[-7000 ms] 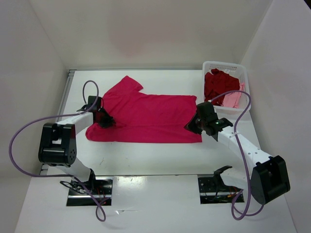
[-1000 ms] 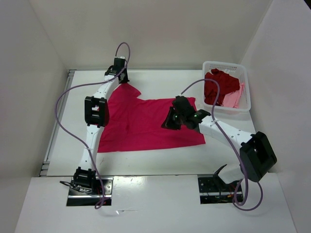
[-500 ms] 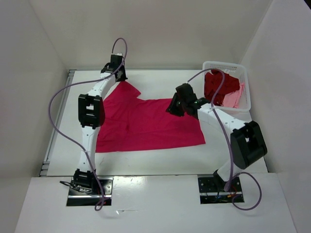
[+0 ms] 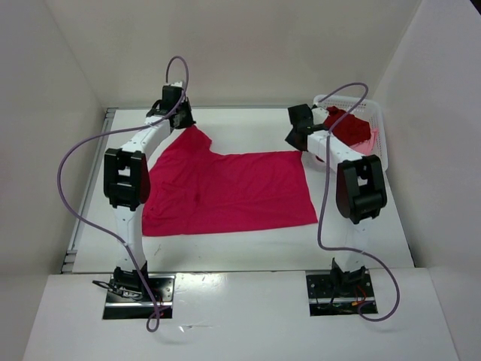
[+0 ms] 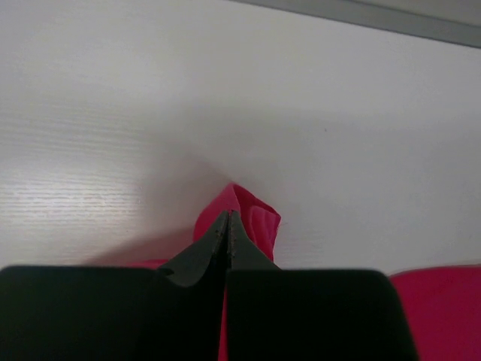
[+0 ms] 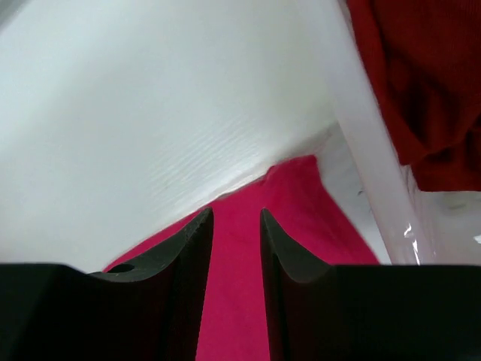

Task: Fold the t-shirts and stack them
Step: Grap the side of the flattened tshirt furthest away from the robot with both arms

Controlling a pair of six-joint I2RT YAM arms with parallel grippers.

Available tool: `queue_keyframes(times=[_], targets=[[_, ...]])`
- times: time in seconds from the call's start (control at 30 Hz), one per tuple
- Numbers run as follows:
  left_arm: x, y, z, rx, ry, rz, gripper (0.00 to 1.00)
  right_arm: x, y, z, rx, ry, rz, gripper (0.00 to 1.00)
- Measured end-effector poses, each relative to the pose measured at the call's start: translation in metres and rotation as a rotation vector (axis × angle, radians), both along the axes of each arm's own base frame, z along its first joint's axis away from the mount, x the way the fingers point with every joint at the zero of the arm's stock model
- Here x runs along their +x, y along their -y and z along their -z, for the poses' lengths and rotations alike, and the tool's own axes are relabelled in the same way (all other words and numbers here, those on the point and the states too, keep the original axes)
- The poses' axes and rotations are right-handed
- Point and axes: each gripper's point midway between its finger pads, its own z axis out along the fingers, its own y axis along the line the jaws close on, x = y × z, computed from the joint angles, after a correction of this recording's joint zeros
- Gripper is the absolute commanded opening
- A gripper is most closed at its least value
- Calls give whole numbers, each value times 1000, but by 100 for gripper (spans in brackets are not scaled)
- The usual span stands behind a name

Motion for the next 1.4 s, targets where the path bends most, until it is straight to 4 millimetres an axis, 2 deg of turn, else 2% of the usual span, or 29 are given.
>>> queue_keyframes(times=[0.13,0.33,0.57,0.6,0.67,0.77,0.83,0.93,1.03,1.17,1.33,1.4], targets=[[-8,7,15,-39,-37,17,0,12,5,26,-50,-50,32,37],[-14,14,9,-79,-33,35,0,18,13,54,-108,-132,83,37],[-14,21,-16,-108,16,49,0,16,19,57,-138,-166,116,37],[-14,22,-18,-110,23,52,0,19,18,58,-138,-165,118,32],[-15,24,-22,-114,33,59,0,21,17,65,-136,-174,118,31],[-16,28,-22,-116,36,67,0,18,15,79,-133,-204,113,31],[-18,29,-18,-117,27,71,0,17,14,81,-128,-208,110,35],[-23,29,-11,-115,11,72,0,18,13,81,-120,-209,107,35],[-27,29,-7,-114,1,72,0,18,12,81,-114,-210,106,15],[-32,28,-9,-114,-1,72,0,19,10,82,-105,-208,103,3],[-34,27,-30,-118,35,74,0,18,6,77,-91,-194,91,1],[-38,27,-44,-121,58,74,0,11,5,65,-82,-180,83,1]])
